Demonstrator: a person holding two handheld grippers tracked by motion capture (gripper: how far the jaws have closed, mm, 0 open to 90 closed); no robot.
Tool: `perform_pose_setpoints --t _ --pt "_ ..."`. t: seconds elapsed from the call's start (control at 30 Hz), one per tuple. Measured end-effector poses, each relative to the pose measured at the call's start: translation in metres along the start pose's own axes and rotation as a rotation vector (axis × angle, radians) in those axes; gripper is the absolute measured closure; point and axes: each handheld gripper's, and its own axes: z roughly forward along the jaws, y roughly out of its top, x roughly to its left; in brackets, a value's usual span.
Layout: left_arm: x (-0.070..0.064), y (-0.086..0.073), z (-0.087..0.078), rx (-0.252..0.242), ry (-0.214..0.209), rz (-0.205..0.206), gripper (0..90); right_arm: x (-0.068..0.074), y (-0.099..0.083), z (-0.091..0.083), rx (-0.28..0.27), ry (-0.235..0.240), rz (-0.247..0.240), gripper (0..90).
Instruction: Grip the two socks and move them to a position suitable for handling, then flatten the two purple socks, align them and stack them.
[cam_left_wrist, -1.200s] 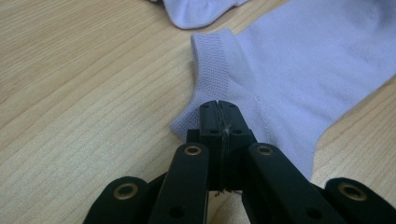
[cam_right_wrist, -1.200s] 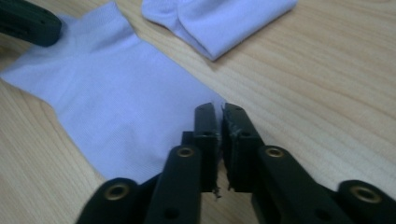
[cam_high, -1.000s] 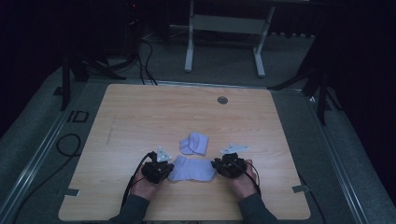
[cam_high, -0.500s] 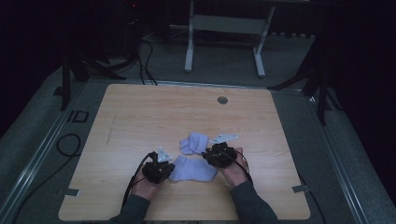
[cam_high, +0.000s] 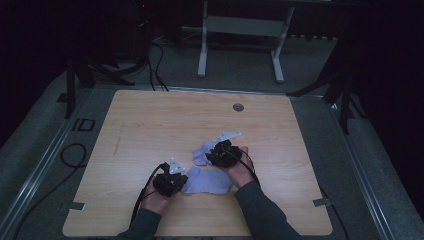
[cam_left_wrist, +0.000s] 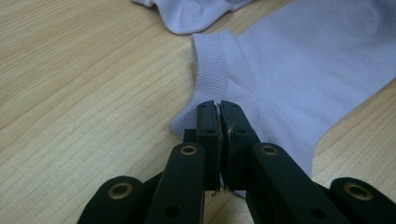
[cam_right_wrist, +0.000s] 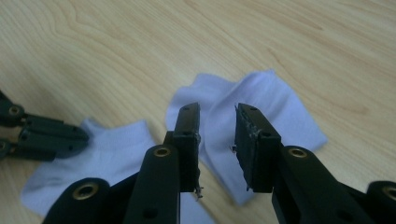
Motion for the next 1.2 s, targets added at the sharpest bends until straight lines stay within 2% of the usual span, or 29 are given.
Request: perform_pose_setpoints --t 0.1,0.37,0.67,0.87,1.2 --pt "0.0 0.0 0.0 0.002 -0.002 0.001 86.7 -0.002 0.005 0.003 -0.002 -0.002 0.004 70.2" --pt "0.0 0.0 0.0 0.002 -0.001 0.004 86.7 -0.013 0.01 0.009 0.003 -0.002 0.051 70.4" --pt "0.0 0.001 0.0 0.005 -0.003 0.008 86.7 -0.011 0.015 0.02 0.026 -0.002 0.041 69.8" --pt "0.0 0.001 0.0 0.004 -0.004 0.01 86.7 -0.01 0.019 0.026 0.04 0.0 0.045 65.9" --pt "0.0 0.001 0.001 0.002 -0.006 0.01 86.6 -0.018 0.029 0.035 0.048 0.014 0.109 62.0"
